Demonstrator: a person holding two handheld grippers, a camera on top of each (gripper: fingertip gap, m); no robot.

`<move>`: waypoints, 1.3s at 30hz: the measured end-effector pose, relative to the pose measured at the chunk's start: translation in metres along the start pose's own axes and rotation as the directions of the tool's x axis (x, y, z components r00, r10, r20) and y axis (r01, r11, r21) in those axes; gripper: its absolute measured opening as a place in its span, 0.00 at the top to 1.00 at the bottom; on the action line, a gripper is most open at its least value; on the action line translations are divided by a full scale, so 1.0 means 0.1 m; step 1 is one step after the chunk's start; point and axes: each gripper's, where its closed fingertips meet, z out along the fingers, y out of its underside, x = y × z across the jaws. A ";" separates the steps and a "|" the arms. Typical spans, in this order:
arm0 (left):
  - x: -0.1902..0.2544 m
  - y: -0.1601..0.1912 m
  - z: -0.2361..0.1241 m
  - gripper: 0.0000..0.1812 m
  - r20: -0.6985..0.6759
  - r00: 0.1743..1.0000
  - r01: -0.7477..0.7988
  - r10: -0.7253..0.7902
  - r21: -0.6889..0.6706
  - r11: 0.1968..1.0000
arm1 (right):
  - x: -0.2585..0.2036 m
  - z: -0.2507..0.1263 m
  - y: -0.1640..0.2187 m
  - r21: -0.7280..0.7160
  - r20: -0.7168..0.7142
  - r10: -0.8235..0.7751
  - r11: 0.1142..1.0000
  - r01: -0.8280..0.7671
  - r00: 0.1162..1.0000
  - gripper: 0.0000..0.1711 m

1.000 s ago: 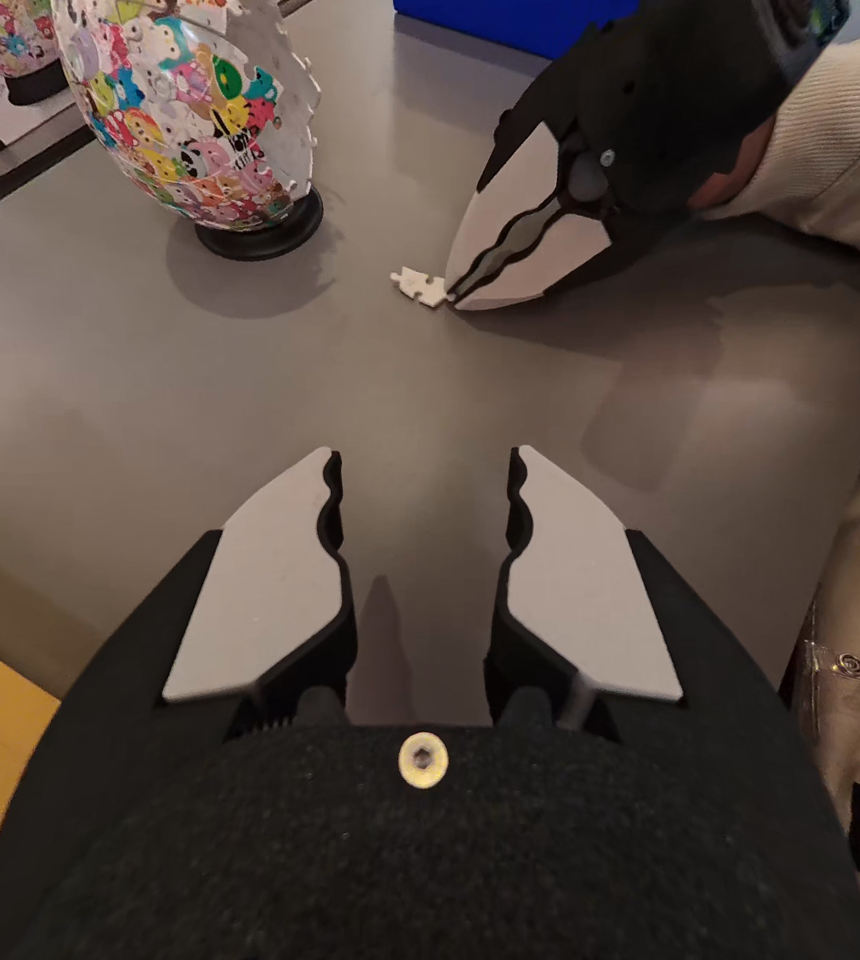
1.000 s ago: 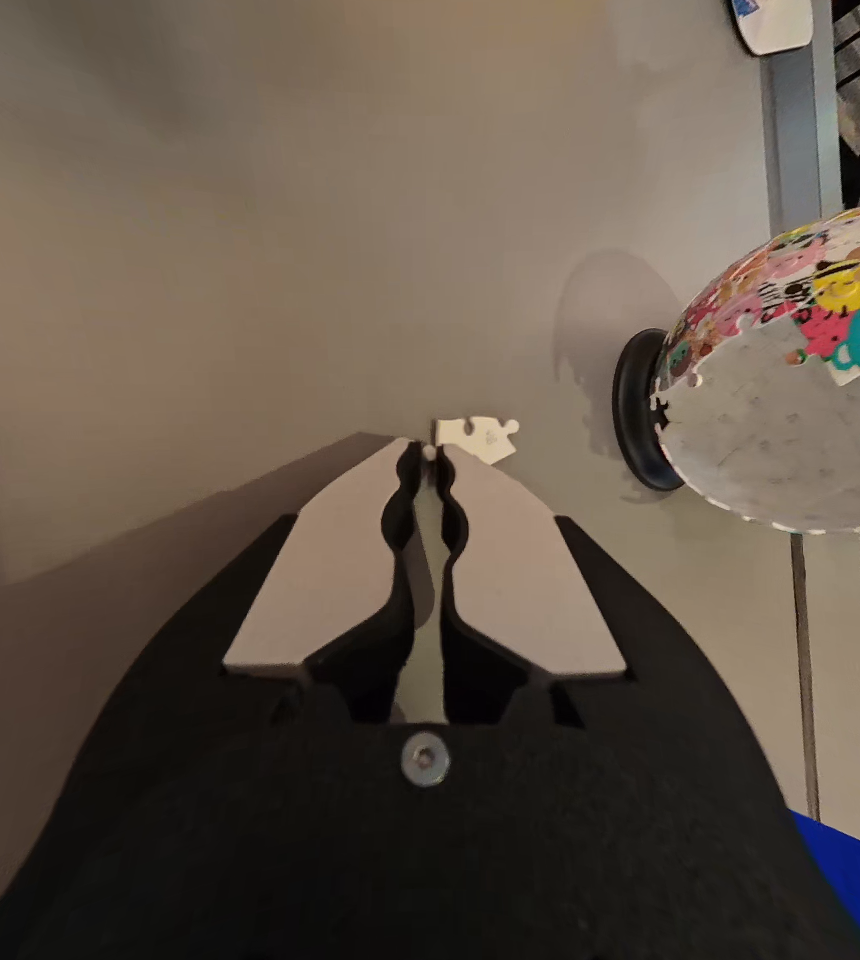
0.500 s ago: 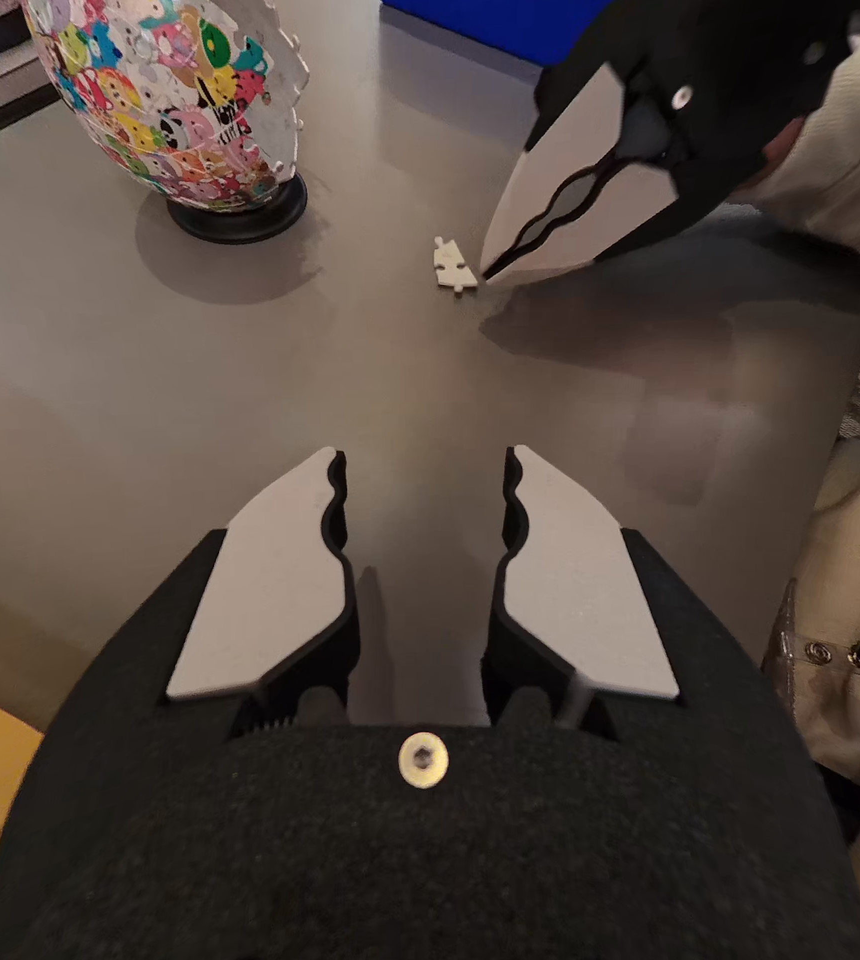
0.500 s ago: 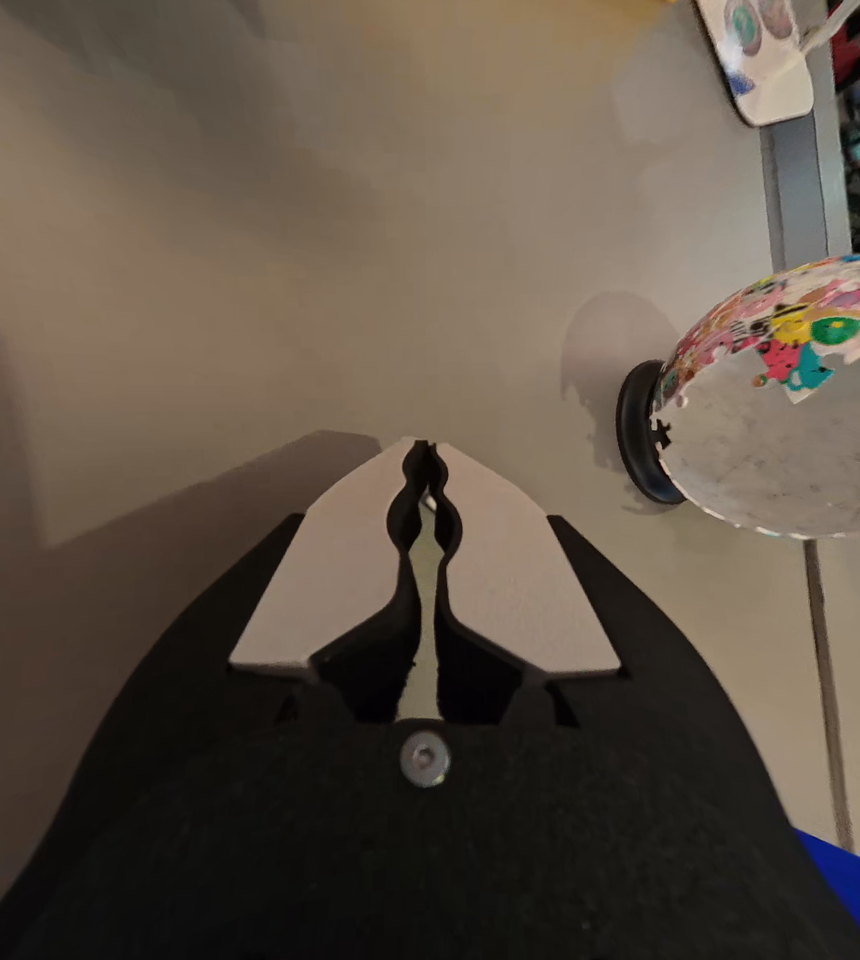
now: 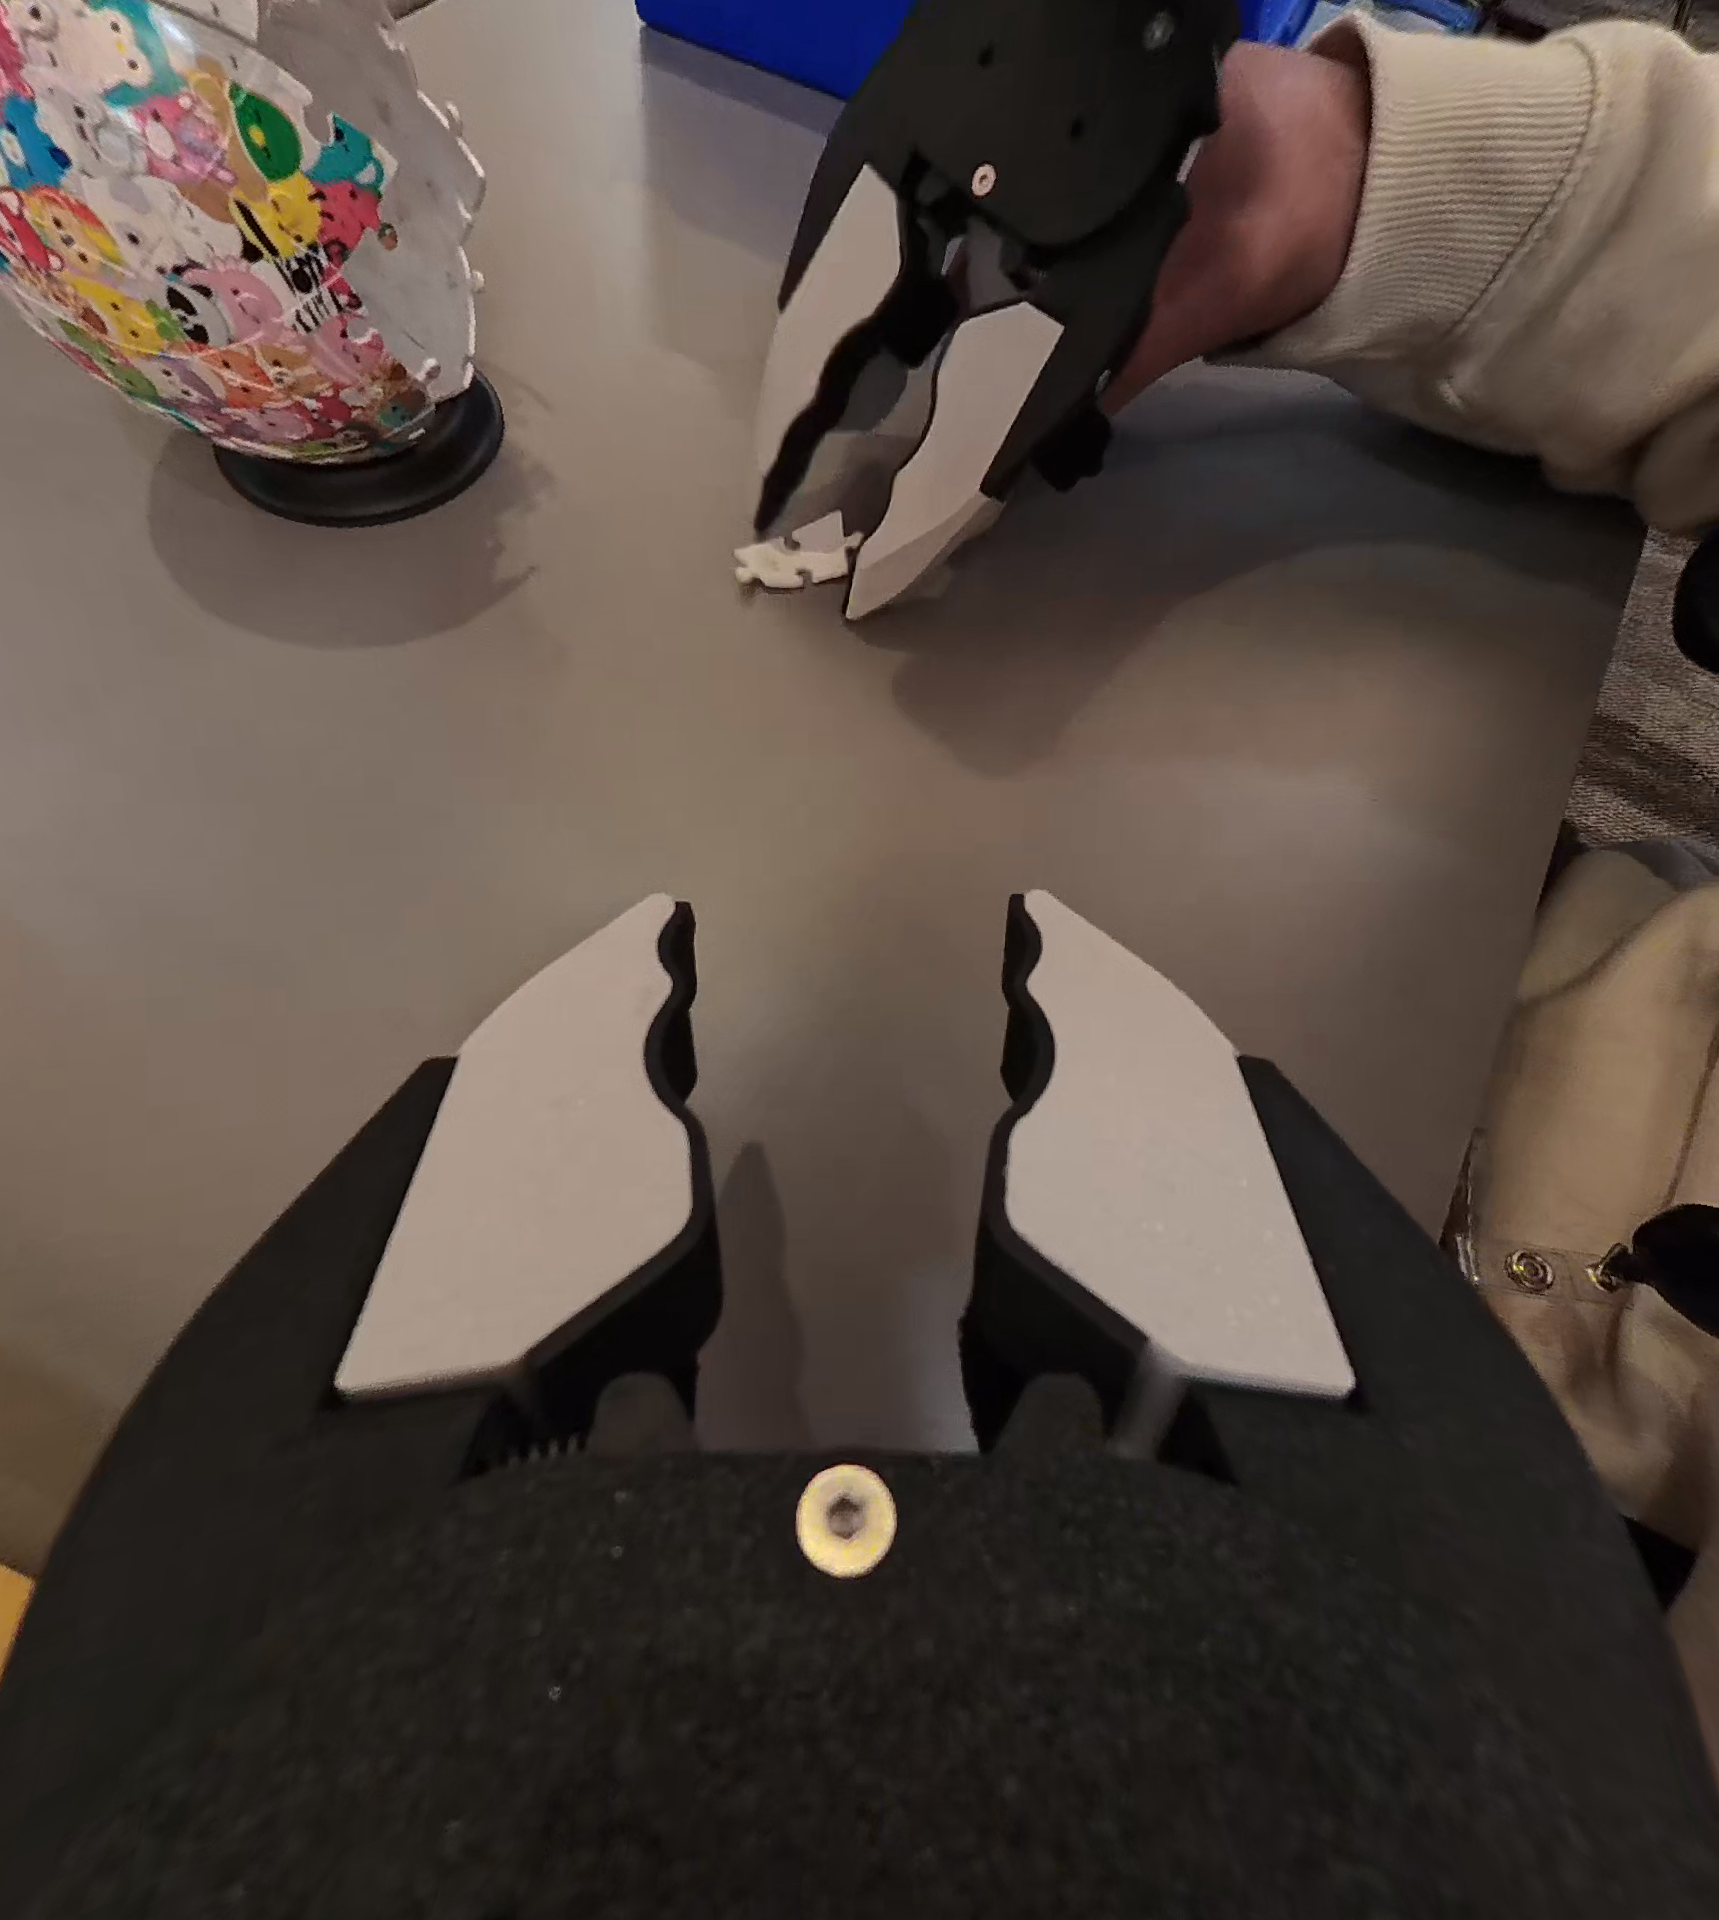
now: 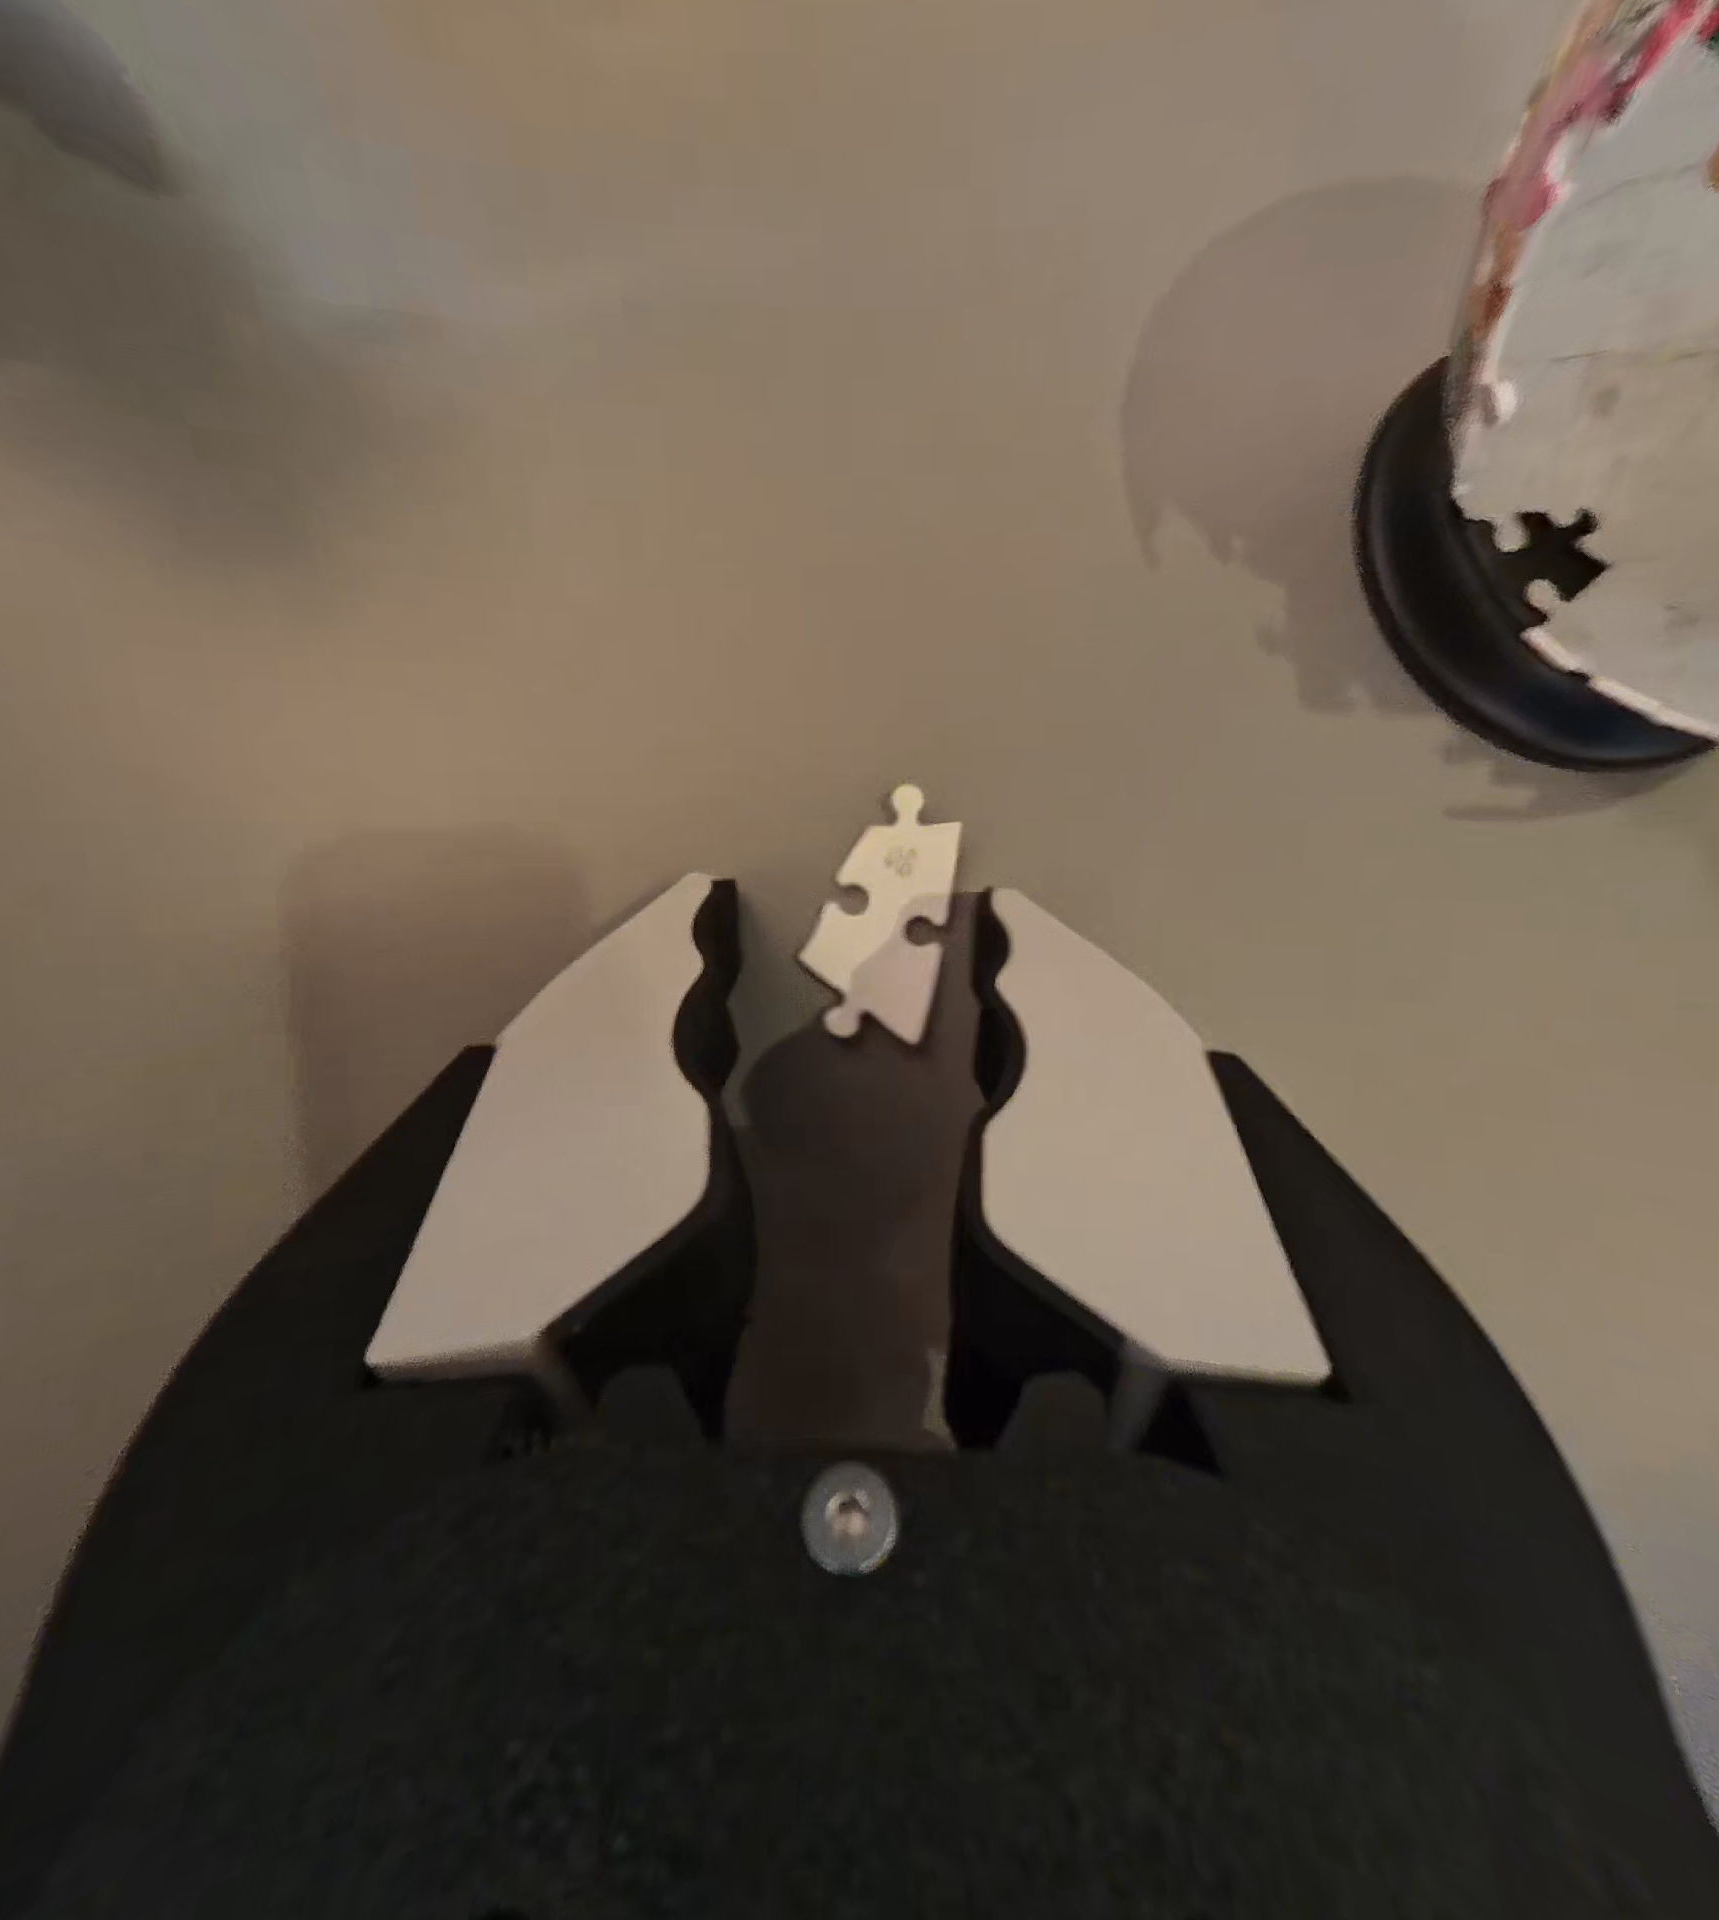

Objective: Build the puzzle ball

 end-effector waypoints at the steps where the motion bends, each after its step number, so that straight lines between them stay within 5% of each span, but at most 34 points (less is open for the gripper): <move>1: 0.00 0.00 0.00 0.69 0.000 1.000 0.001 -0.001 0.000 1.000 | -0.02 0.00 0.00 0.000 0.020 0.011 1.000 -0.011 1.000 0.80; 2: 0.00 0.00 -0.01 0.69 0.000 1.000 0.004 -0.004 0.002 1.000 | 0.00 0.00 0.00 0.007 0.004 0.010 1.000 -0.010 1.000 0.88; 8: 0.04 -0.02 0.08 0.72 -0.021 0.999 0.032 -0.032 0.008 0.999 | -0.04 -0.03 -0.03 0.010 -0.072 0.008 1.000 -0.007 0.997 0.89; 9: 0.06 -0.03 0.12 0.72 -0.034 0.998 0.053 -0.053 0.006 0.999 | -0.11 -0.06 -0.09 0.030 -0.068 -0.001 1.000 0.003 0.998 1.00; 13: 0.14 -0.15 0.26 0.72 -0.162 0.966 0.211 -0.203 0.037 0.977 | -0.55 -0.25 -0.59 0.146 -0.135 -0.106 0.981 0.125 0.985 1.00; 16: 0.08 -0.06 0.36 0.74 -0.202 0.936 0.293 -0.287 0.002 0.956 | -0.48 -0.24 -0.51 -0.007 -0.288 -0.205 0.977 0.212 0.935 1.00; 19: 0.08 0.05 0.32 0.77 -0.210 0.932 0.301 -0.297 -0.015 0.954 | -0.48 -0.34 -0.36 0.050 -0.200 -0.174 0.981 0.188 0.964 1.00; 20: 0.09 0.06 0.30 0.78 -0.202 0.936 0.292 -0.287 -0.008 0.956 | -0.36 -0.36 -0.30 0.072 -0.209 -0.167 0.980 0.186 0.964 0.99; 22: 0.15 0.04 0.25 0.80 -0.201 0.948 0.253 -0.248 0.000 0.967 | -0.12 -0.30 -0.16 0.098 -0.161 -0.096 0.989 0.112 0.982 0.72; 26: 0.21 0.02 0.21 0.81 -0.176 0.967 0.186 -0.183 -0.002 0.983 | -0.17 -0.11 -0.05 -0.001 0.154 0.046 0.999 -0.046 0.987 0.68; 29: 0.25 0.00 0.17 0.81 -0.181 0.965 0.195 -0.190 0.009 0.981 | -0.18 0.03 -0.07 -0.019 0.090 0.017 1.000 -0.015 0.996 0.59; 33: 0.23 0.05 0.19 0.81 -0.175 0.965 0.196 -0.194 -0.005 0.981 | -0.16 0.09 -0.09 0.003 0.034 -0.007 1.000 0.007 0.999 0.72; 39: 0.21 0.09 0.24 0.82 -0.163 0.966 0.201 -0.201 -0.013 0.979 | -0.21 0.05 -0.09 0.038 -0.092 0.025 0.999 -0.022 0.995 0.73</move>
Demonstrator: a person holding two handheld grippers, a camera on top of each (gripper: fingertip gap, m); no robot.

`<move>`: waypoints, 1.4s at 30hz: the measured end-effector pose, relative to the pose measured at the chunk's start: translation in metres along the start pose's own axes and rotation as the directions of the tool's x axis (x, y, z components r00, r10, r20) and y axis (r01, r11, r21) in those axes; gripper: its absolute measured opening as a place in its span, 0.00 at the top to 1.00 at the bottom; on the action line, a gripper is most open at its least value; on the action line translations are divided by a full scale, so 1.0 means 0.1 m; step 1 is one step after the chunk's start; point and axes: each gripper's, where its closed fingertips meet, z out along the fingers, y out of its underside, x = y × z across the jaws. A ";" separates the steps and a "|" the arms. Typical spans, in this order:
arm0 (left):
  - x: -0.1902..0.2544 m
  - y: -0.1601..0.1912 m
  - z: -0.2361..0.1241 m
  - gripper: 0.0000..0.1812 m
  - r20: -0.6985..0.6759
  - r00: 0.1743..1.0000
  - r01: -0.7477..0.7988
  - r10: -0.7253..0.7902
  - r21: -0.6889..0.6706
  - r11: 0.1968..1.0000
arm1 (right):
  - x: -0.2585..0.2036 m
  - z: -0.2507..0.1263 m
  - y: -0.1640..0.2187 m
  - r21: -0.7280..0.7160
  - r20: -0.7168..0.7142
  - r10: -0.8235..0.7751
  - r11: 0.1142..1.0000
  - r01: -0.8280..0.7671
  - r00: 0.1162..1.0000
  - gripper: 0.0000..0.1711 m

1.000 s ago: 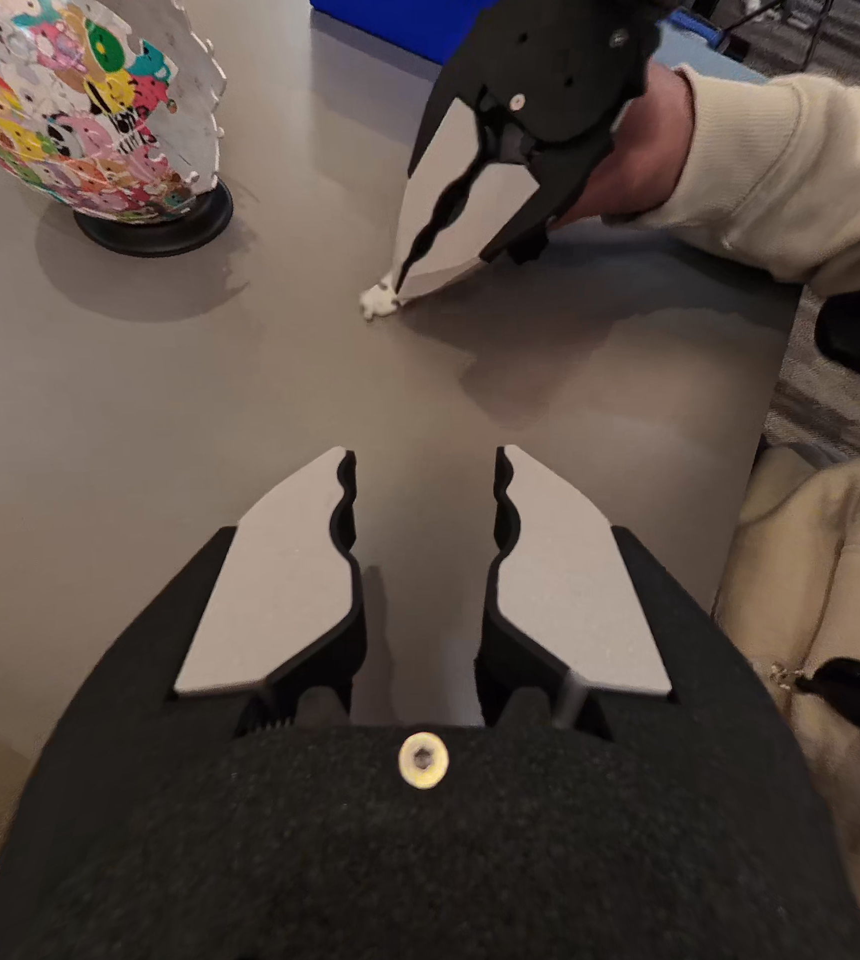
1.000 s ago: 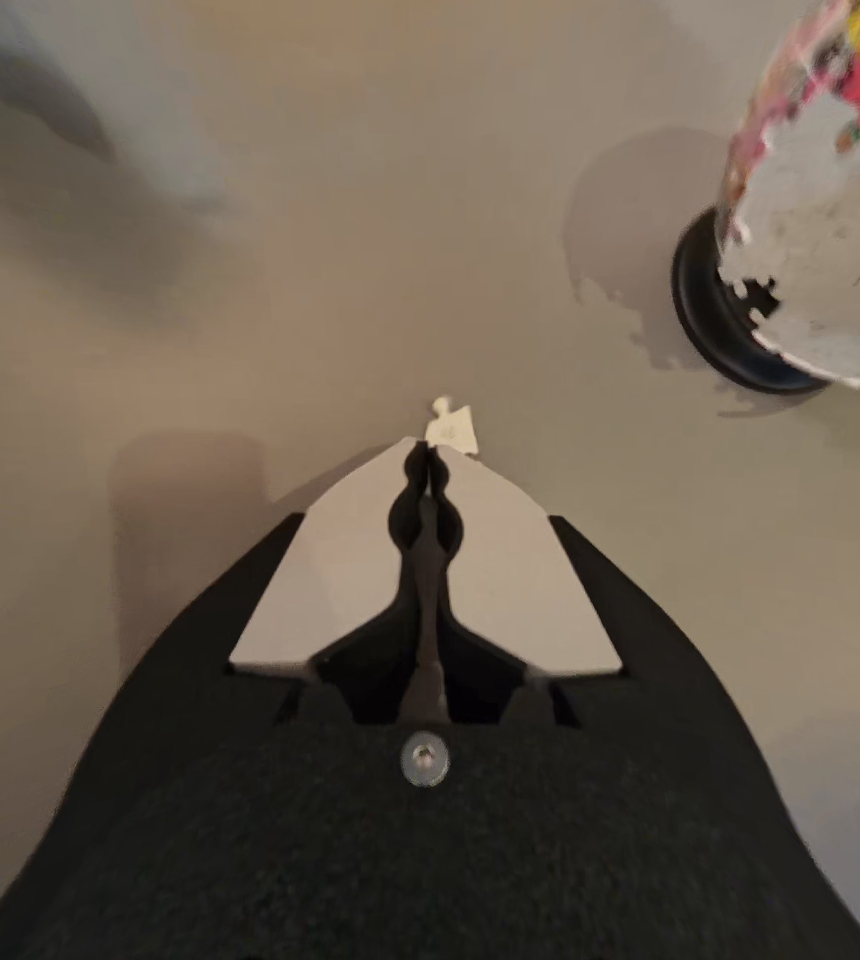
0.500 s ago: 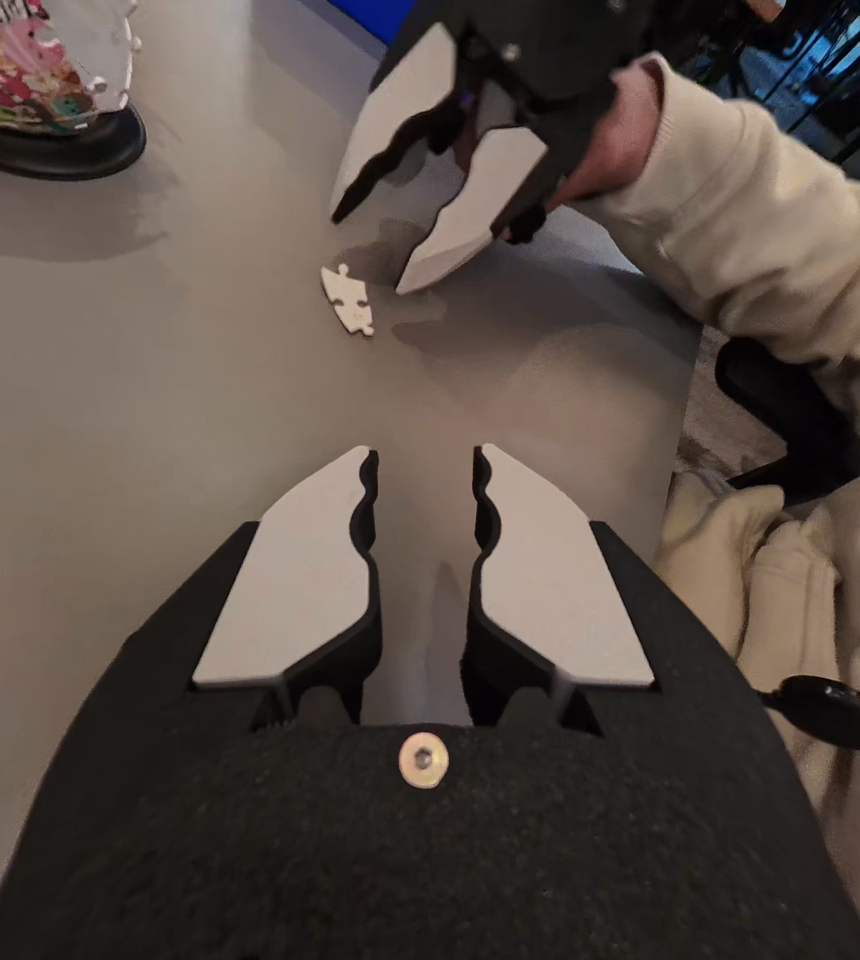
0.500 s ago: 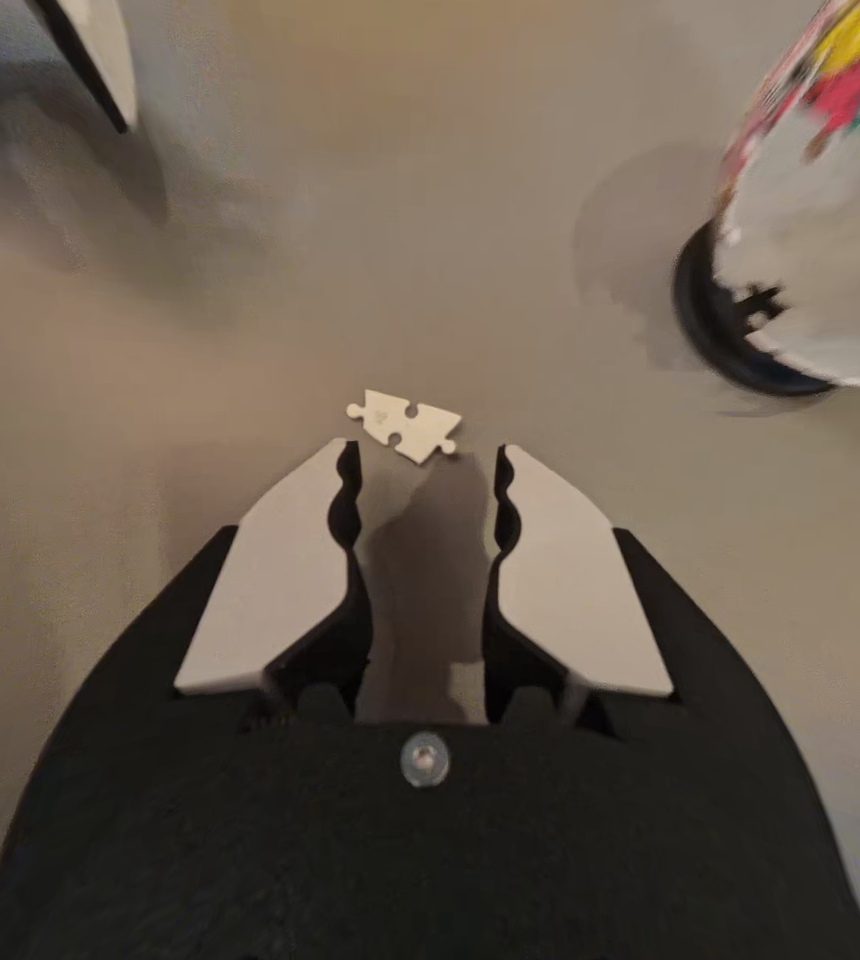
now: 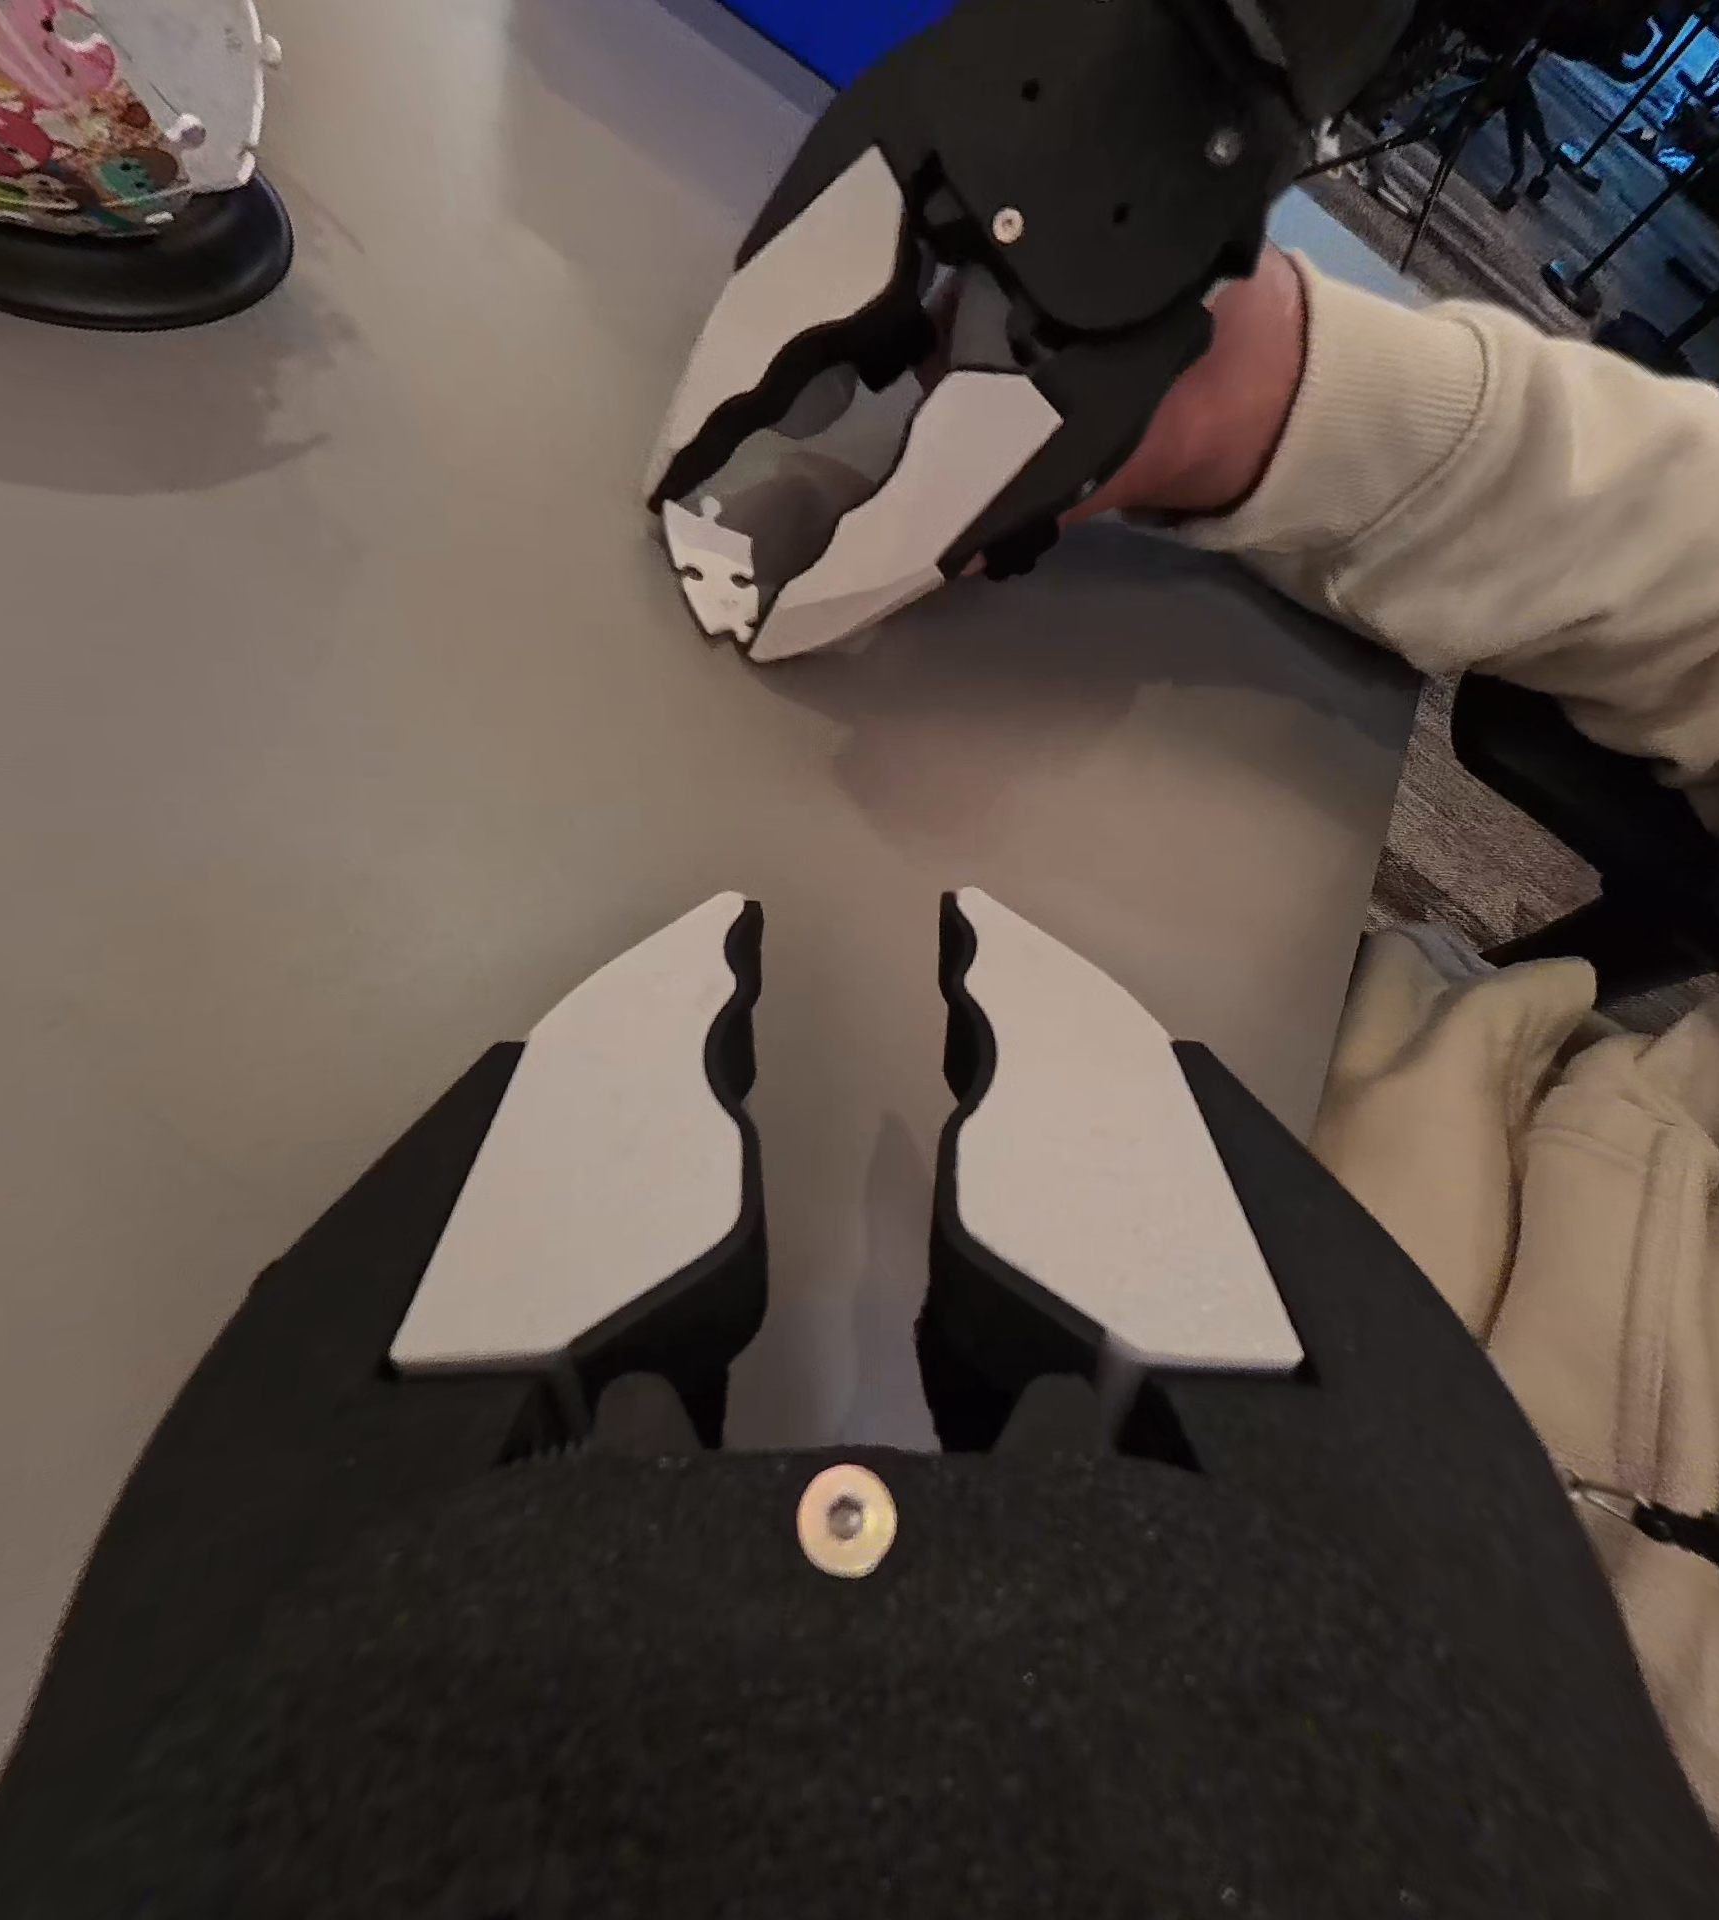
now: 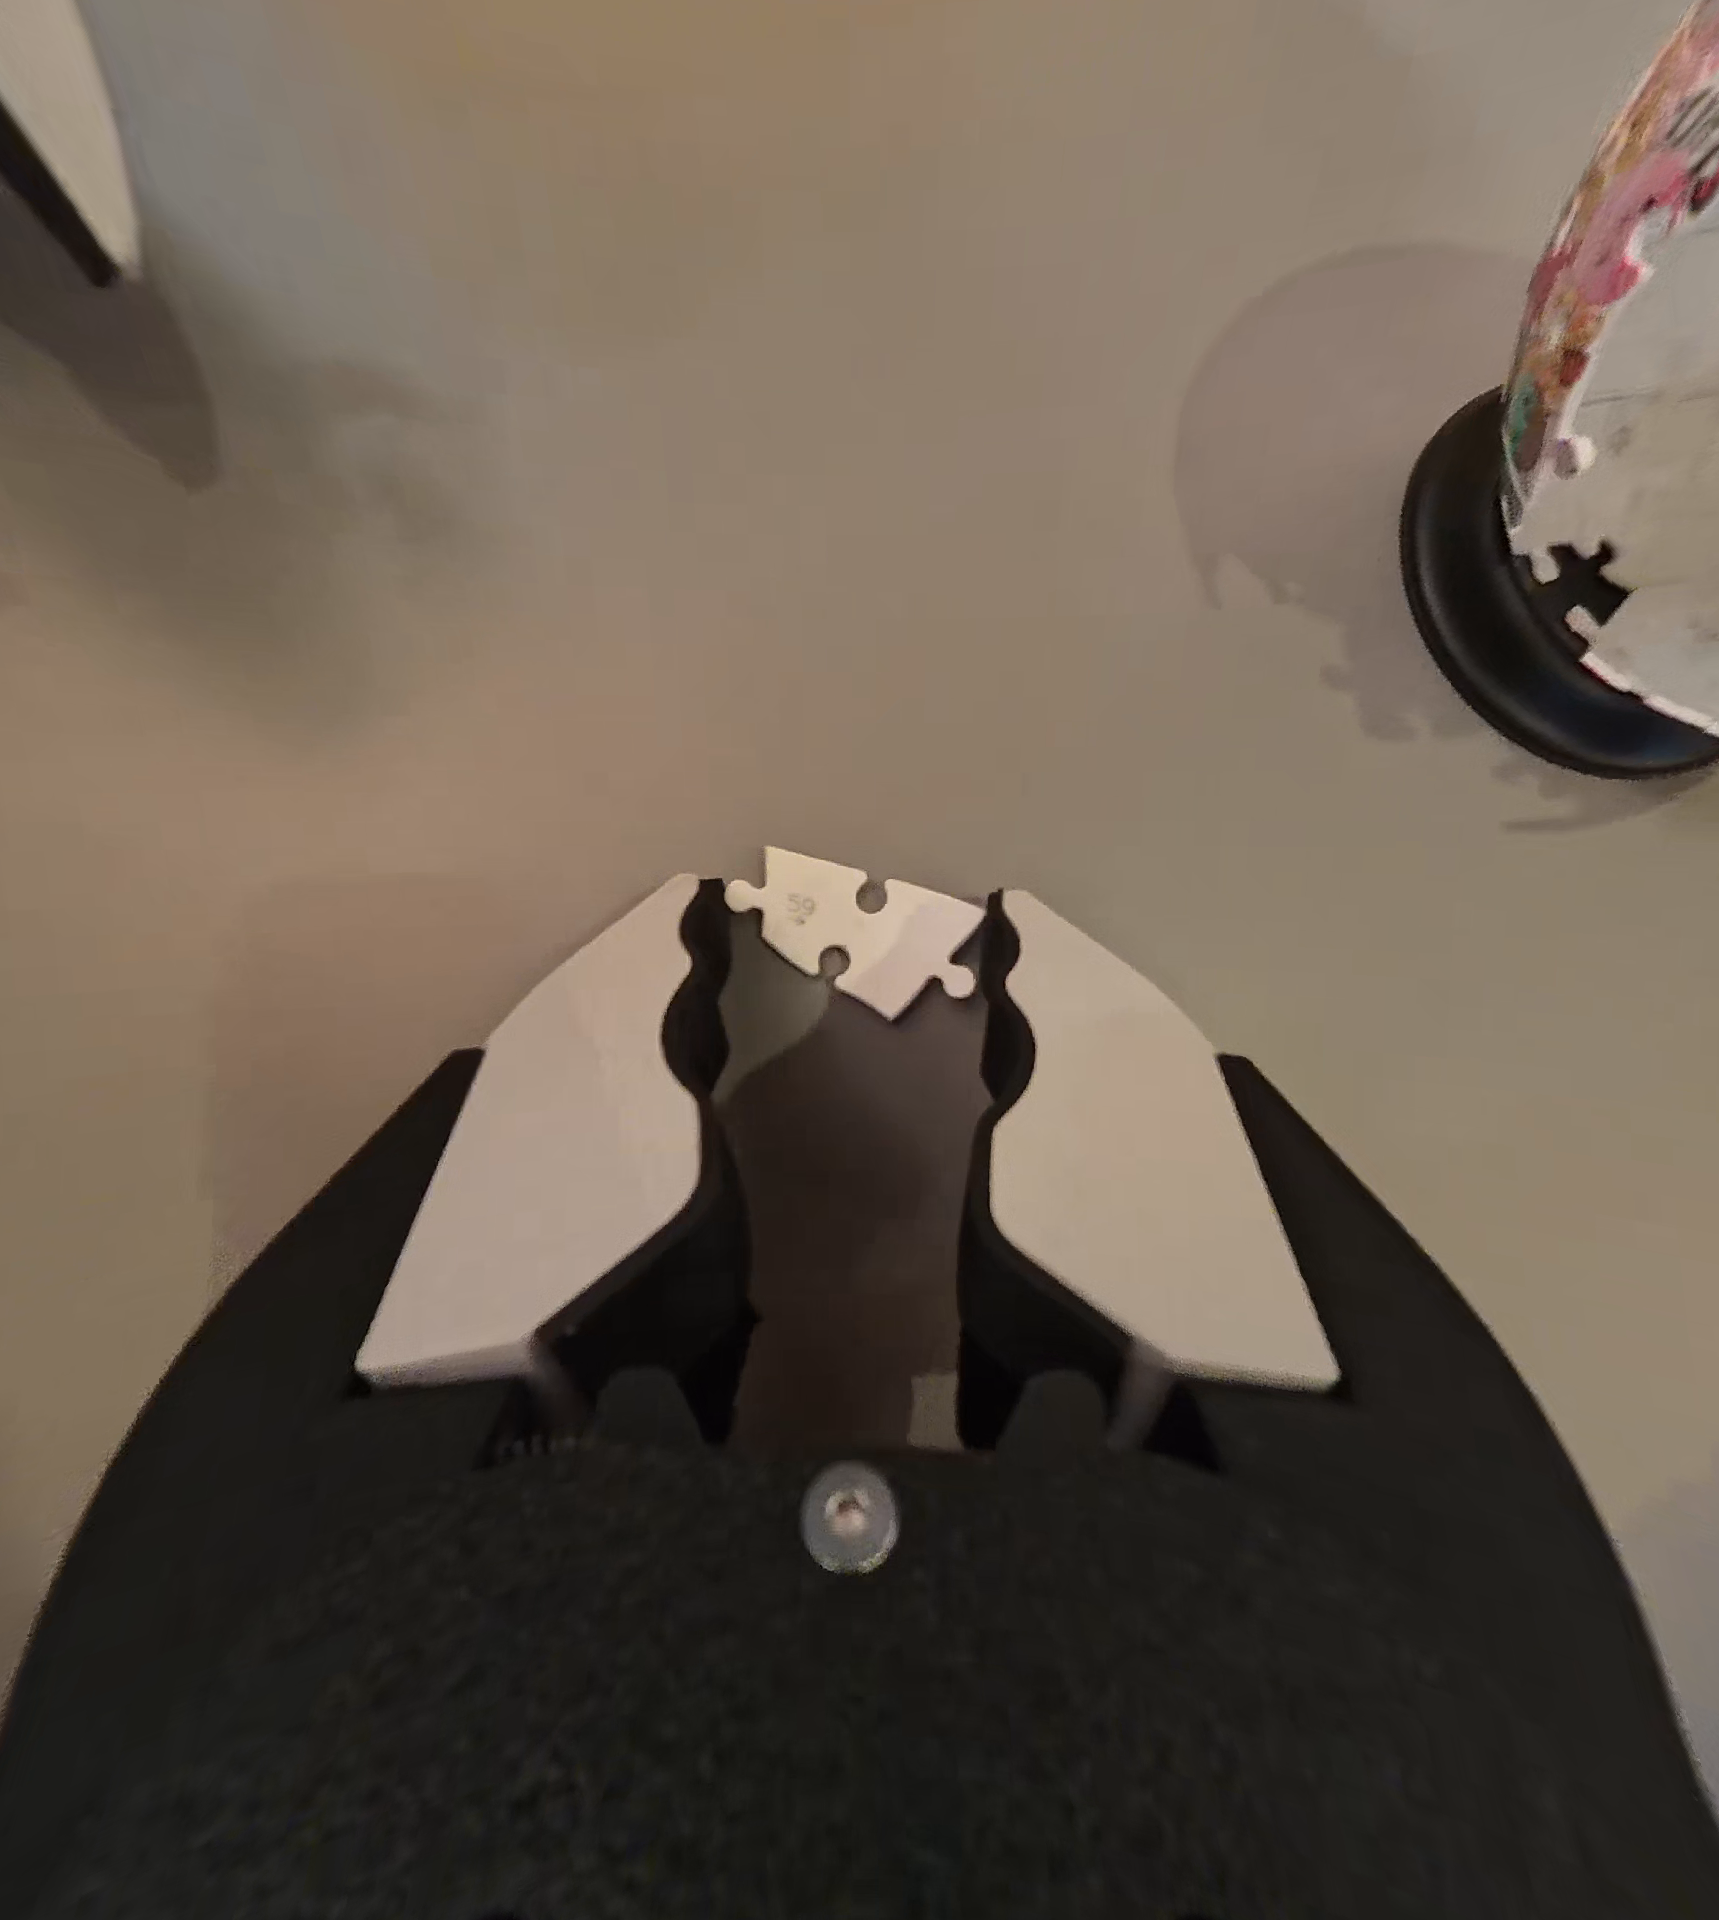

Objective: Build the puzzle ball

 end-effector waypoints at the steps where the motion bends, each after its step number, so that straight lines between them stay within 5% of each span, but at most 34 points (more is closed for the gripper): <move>1: 0.00 -0.01 0.02 0.82 -0.006 1.000 0.002 -0.002 0.002 1.000 | -0.04 -0.01 -0.02 0.012 -0.010 -0.006 1.000 0.007 1.000 0.73; 7: 0.05 -0.24 0.17 0.77 -0.161 0.976 0.160 -0.148 0.061 0.985 | -0.38 -0.30 -0.41 0.192 -0.066 -0.078 0.977 0.090 0.995 0.73; 13: 0.24 -0.37 0.24 0.76 -0.403 0.858 0.360 -0.319 0.029 0.932 | -0.66 -0.50 -0.73 0.258 -0.202 -0.201 0.933 0.250 0.958 0.73; 17: 0.32 -0.36 0.25 0.98 -0.487 0.800 0.393 -0.350 -0.015 0.919 | -0.71 -0.51 -0.77 0.268 -0.221 -0.205 0.927 0.262 0.953 0.73; 22: 0.32 -0.26 0.17 0.99 -0.537 0.730 0.416 -0.423 -0.142 0.898 | -0.76 -0.61 -0.69 0.289 -0.258 -0.317 0.876 0.386 0.912 0.76; 25: 0.33 -0.19 0.06 0.99 -0.558 0.670 0.421 -0.490 -0.258 0.870 | -0.86 -0.68 -0.58 0.241 -0.333 -0.508 0.769 0.593 0.794 0.78; 32: 0.57 0.08 -0.09 0.99 -0.568 0.576 0.349 -0.589 -0.480 0.805 | -1.22 -0.71 -0.62 0.030 -0.571 -0.763 0.350 0.936 0.304 0.89; 42: 0.81 0.22 -0.16 0.99 -0.594 0.551 0.246 -0.587 -0.557 0.794 | -1.34 -0.70 -0.65 -0.055 -0.583 -0.796 0.238 0.970 0.162 0.97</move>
